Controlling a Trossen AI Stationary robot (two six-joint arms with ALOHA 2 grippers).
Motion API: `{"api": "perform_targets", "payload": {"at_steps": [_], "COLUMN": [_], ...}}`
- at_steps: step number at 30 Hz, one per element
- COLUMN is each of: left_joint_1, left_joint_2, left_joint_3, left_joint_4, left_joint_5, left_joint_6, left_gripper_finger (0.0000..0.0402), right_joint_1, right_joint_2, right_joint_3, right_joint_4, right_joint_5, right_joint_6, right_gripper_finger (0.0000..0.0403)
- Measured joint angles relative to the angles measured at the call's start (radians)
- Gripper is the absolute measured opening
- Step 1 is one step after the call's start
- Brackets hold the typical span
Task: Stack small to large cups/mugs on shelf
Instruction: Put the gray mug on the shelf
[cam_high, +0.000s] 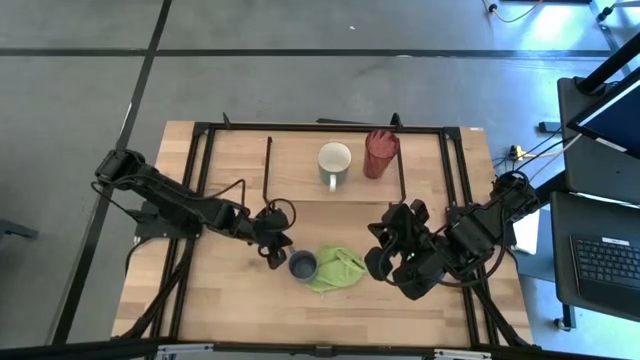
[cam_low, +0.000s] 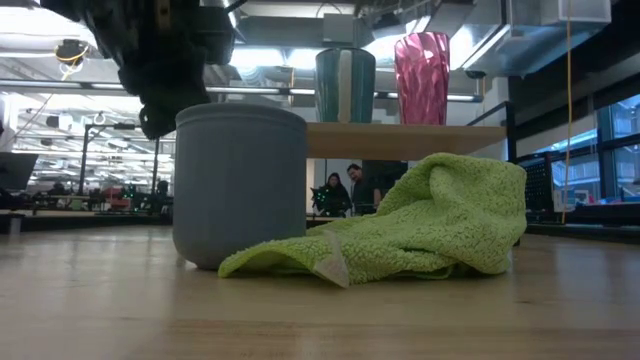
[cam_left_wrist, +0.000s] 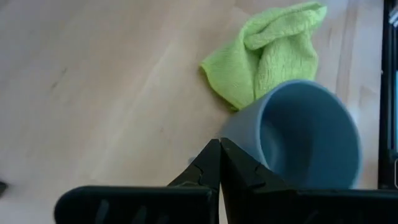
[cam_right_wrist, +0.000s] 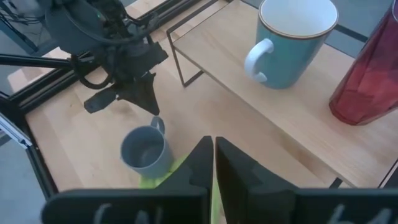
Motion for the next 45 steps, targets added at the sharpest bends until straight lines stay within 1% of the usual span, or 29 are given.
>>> {"api": "perform_targets", "payload": {"at_steps": [3,10,15,20,26,28,31,35,38,42,45], "left_joint_1": [0.002,0.002,-0.015,-0.081,-0.195,-0.234,-0.286,-0.336,-0.365,-0.398,-0.425], "left_joint_2": [0.020,0.128,0.141,0.133,0.133,0.133,0.133,0.133,0.133,0.133,0.133], "left_joint_3": [-0.003,-0.002,-0.002,-0.001,-0.001,-0.001,-0.001,-0.001,-0.001,0.001,0.003], "left_joint_4": [0.002,0.171,0.199,0.163,0.126,0.127,0.128,0.131,0.144,0.152,0.154], "left_joint_5": [0.003,0.054,0.062,0.087,0.013,-0.017,-0.074,-0.136,-0.165,-0.188,-0.207], "left_joint_6": [0.002,-0.001,-0.040,-0.128,-0.279,-0.334,-0.409,-0.487,-0.529,-0.571,-0.600], "left_gripper_finger": [0.0000,0.0000,0.0000,0.0000,0.0000,0.0000,0.0000,0.0000,0.0000,0.0000,0.0000], "right_joint_1": [0.000,0.000,0.000,0.000,0.000,-0.001,-0.008,-0.030,-0.059,-0.103,-0.131], "right_joint_2": [0.000,0.000,0.000,0.000,0.000,0.000,0.001,0.006,0.006,0.008,0.009], "right_joint_3": [0.000,0.000,0.000,0.000,0.000,0.000,-0.016,-0.085,-0.168,-0.303,-0.378], "right_joint_4": [-0.004,-0.012,-0.015,-0.024,-0.027,-0.017,0.001,0.066,0.204,0.441,0.539], "right_joint_5": [0.000,0.000,-0.021,-0.033,-0.040,-0.093,-0.219,-0.334,-0.402,-0.515,-0.581], "right_joint_6": [0.000,0.001,0.003,0.002,-0.005,-0.005,-0.005,-0.001,-0.022,-0.077,-0.081], "right_gripper_finger": [0.0020,0.0019,0.0019,0.0019,0.0020,0.0020,0.0023,0.0051,0.0083,0.0121,0.0140]}}
